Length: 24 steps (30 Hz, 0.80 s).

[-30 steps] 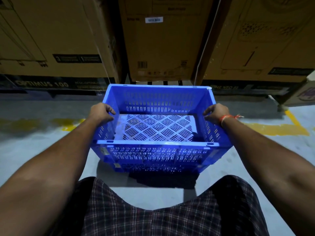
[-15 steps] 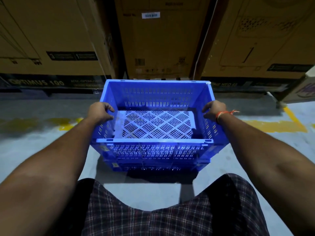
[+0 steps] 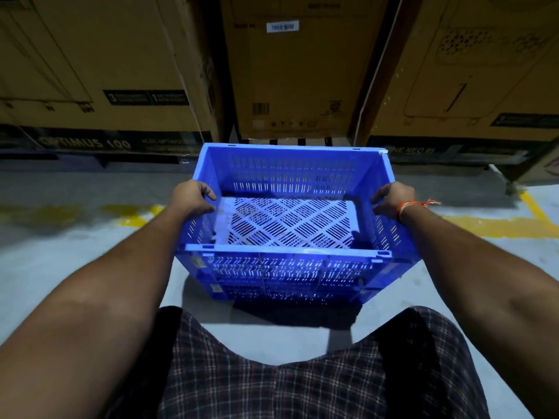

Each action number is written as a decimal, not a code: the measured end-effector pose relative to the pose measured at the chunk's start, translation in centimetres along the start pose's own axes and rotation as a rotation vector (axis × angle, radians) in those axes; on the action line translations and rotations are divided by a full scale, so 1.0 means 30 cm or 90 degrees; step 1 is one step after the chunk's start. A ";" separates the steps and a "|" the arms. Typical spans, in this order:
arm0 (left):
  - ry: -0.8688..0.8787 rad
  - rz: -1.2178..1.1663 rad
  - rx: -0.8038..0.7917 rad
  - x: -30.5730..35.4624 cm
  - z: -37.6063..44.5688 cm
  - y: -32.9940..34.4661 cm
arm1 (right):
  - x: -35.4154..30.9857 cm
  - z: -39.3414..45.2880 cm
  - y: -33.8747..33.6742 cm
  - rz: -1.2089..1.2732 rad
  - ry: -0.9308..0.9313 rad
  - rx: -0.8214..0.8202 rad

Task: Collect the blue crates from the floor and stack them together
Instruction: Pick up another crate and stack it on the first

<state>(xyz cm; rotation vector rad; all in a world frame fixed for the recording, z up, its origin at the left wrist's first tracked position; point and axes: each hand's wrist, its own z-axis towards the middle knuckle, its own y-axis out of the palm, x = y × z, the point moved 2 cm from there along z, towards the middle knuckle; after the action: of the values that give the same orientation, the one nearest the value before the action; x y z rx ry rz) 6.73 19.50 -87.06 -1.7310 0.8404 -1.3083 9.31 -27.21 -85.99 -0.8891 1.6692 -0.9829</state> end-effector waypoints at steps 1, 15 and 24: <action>0.002 0.000 0.003 0.000 -0.002 -0.001 | 0.002 0.001 0.000 0.002 -0.003 -0.001; 0.003 -0.010 0.019 -0.009 0.023 -0.002 | 0.017 0.014 0.016 0.013 -0.021 0.014; 0.008 -0.002 0.022 0.001 -0.002 -0.006 | 0.015 0.038 0.010 -0.016 -0.034 0.015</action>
<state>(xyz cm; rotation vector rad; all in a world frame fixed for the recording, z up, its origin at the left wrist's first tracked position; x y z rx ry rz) 6.69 19.56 -86.88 -1.6994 0.8184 -1.3304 10.25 -27.71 -86.67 -0.9153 1.6015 -0.9854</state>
